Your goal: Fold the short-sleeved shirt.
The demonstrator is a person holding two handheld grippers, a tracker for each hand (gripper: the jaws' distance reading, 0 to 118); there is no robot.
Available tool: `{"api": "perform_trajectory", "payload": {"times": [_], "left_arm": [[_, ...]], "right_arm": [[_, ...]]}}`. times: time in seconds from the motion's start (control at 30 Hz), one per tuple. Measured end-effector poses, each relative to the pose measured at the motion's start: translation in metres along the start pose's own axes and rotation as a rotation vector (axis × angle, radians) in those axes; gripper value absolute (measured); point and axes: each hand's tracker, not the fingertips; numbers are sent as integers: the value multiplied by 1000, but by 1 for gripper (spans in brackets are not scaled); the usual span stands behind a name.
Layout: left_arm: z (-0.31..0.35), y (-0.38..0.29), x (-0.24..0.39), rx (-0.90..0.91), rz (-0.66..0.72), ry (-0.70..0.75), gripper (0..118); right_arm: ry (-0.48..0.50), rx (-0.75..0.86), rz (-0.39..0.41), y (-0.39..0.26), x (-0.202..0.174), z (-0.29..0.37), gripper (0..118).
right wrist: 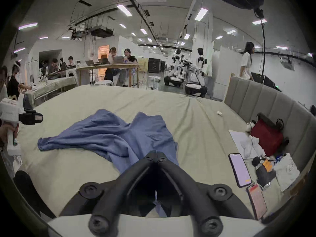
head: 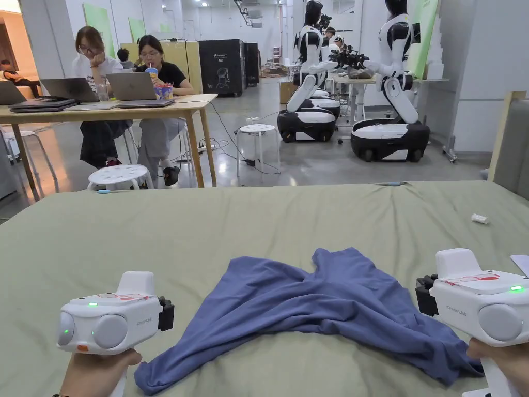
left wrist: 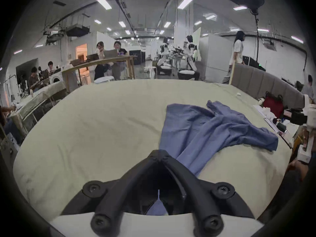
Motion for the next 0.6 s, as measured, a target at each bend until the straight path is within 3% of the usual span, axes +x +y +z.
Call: {"api": "perform_trajectory", "payload": {"times": [0.07, 0.1, 0.13, 0.2, 0.23, 0.43, 0.6], "left_arm": [[-3, -9, -5, -38, -12, 1, 0], [-3, -14, -7, -60, -8, -4, 9], [-3, -19, -11, -83, 2, -21, 28], [-5, -31, -17, -121, 1, -27, 90], [-6, -36, -20, -138, -13, -2, 104], [-16, -60, -27, -189, -42, 6, 101], [-23, -74, -18, -210, -50, -3, 88]], "right_arm": [[11, 0, -3, -2, -4, 0, 0], [16, -4, -4, -2, -5, -3, 0], [25, -14, -3, -2, -6, -6, 0], [35, -20, -1, -6, -7, -12, 0], [37, -22, 3, -7, -8, -14, 0], [46, -50, 12, -14, -16, -27, 0], [26, -71, 16, -13, -23, -32, 0]]}}
